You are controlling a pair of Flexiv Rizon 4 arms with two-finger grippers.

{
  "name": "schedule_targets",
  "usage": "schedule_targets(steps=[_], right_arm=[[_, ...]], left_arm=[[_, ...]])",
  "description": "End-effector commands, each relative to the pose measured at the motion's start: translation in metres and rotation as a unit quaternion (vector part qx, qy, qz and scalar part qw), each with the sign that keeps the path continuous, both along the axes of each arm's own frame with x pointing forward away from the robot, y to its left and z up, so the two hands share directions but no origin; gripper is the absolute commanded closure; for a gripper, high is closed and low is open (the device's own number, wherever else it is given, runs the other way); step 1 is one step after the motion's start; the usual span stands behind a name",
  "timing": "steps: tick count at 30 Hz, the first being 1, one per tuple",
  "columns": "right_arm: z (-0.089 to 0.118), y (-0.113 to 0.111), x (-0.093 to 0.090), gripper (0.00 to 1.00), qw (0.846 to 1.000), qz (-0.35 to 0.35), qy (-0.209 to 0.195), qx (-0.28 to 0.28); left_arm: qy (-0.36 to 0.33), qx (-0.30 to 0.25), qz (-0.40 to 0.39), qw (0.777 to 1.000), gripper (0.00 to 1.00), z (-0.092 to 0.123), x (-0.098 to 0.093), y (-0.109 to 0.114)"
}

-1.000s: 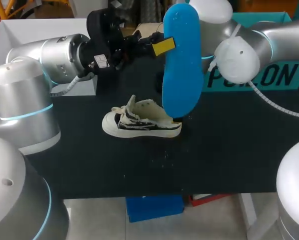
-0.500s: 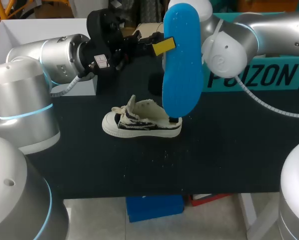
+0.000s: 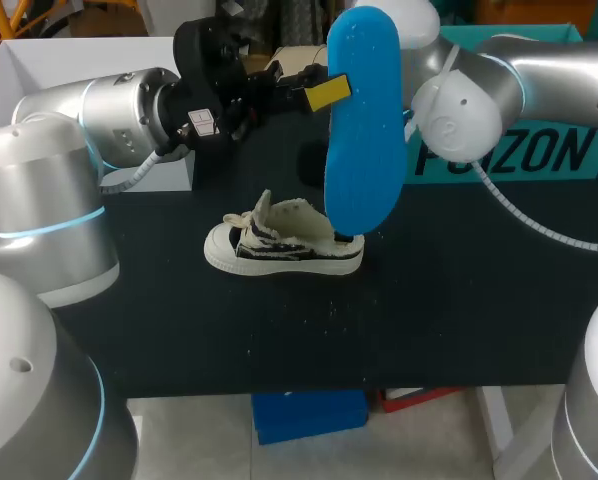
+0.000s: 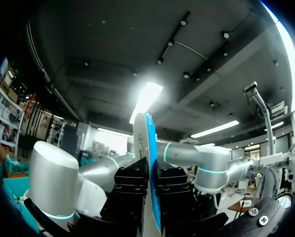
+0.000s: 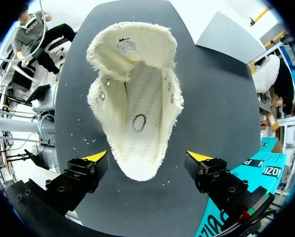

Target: Take the shoe out of the shoebox, open the shoe tongue, remove and reinsert the insole, then place the shoe into the shoebox

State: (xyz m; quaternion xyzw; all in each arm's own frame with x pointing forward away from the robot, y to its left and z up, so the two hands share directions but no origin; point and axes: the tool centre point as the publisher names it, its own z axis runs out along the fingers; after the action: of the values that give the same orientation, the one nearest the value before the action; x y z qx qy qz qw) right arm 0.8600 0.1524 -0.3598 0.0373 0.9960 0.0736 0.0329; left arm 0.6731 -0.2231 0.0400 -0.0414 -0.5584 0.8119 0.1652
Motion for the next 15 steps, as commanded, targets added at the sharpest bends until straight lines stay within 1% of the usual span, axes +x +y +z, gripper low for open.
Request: schedule_targets(steps=[1,4,7,10,13,15], right_arm=[[-0.003,-0.016,-0.007,0.0,0.998,-0.012,-0.009,0.067],[-0.005,-0.018,-0.008,0.0,0.991,-0.029,-0.019,0.128],[-0.007,-0.019,-0.008,0.0,0.985,-0.035,-0.026,0.169],[-0.01,-0.018,-0.008,0.0,0.974,-0.036,-0.041,0.219],[-0.013,-0.016,-0.008,0.0,0.96,-0.022,-0.066,0.27],[-0.014,-0.015,-0.008,0.0,0.956,-0.012,-0.074,0.285]], left_arm=[[-0.001,0.0,0.0,1.0,1.0,-0.001,-0.001,0.0],[-0.001,0.0,0.0,1.0,1.0,-0.001,-0.001,0.0],[-0.001,0.0,0.0,1.0,1.0,-0.001,-0.001,0.0],[-0.001,0.0,0.0,1.0,1.0,-0.001,-0.001,0.0],[-0.001,0.0,0.0,1.0,1.0,-0.001,-0.001,0.0],[-0.001,0.0,0.0,1.0,1.0,-0.001,-0.001,0.0]])
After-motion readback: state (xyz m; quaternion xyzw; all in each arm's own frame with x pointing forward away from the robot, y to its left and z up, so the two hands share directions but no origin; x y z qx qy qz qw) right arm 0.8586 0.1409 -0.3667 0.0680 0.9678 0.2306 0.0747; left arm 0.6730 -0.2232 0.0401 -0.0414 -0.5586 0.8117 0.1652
